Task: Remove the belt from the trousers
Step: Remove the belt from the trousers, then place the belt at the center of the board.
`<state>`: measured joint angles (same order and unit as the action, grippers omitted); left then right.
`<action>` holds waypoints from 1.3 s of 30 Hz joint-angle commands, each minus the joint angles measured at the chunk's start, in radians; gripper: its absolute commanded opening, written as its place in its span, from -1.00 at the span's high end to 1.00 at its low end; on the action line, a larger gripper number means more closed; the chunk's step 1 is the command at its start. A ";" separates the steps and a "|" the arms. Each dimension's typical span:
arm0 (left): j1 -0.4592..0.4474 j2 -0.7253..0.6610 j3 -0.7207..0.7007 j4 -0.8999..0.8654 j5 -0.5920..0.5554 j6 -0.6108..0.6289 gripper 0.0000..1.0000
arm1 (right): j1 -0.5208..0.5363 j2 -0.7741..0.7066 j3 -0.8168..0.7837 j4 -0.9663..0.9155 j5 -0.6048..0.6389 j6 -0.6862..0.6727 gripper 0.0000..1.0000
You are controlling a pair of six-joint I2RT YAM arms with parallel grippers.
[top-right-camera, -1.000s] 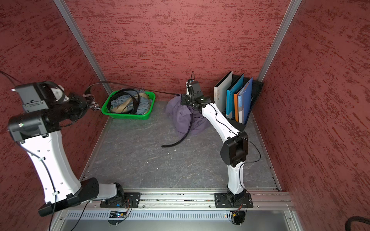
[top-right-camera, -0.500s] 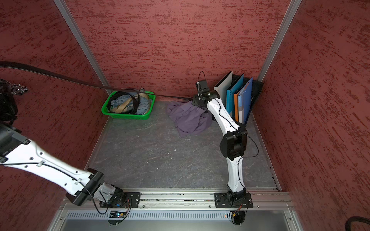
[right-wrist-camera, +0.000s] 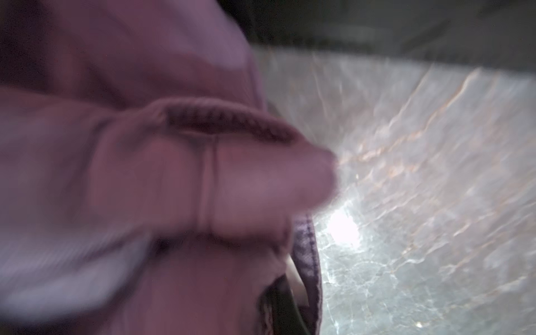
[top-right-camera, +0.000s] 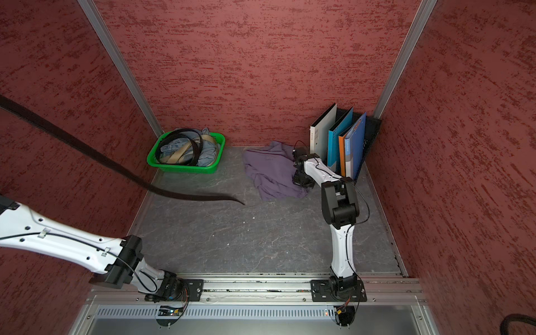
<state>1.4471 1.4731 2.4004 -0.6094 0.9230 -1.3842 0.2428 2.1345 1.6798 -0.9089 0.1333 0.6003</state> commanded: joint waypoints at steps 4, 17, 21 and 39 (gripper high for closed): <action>-0.321 0.020 0.127 -0.013 -0.030 0.098 0.91 | 0.051 -0.173 -0.070 0.459 -0.367 -0.110 0.47; -1.328 -0.002 -0.364 0.394 -0.095 0.180 0.89 | 0.099 -0.429 0.012 0.239 -0.300 -0.264 -0.63; -1.517 0.062 -0.366 0.433 -0.117 0.175 0.88 | 0.113 -0.519 -0.103 0.227 -0.169 -0.281 -0.61; -1.908 0.362 -0.536 -0.059 -0.575 0.631 0.92 | 0.140 -0.877 -0.446 0.269 -0.282 -0.274 -0.49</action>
<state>-0.4465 1.8198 1.8198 -0.4950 0.5350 -0.9264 0.3744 1.2652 1.2461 -0.6250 -0.1318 0.3325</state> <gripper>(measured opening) 0.197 0.747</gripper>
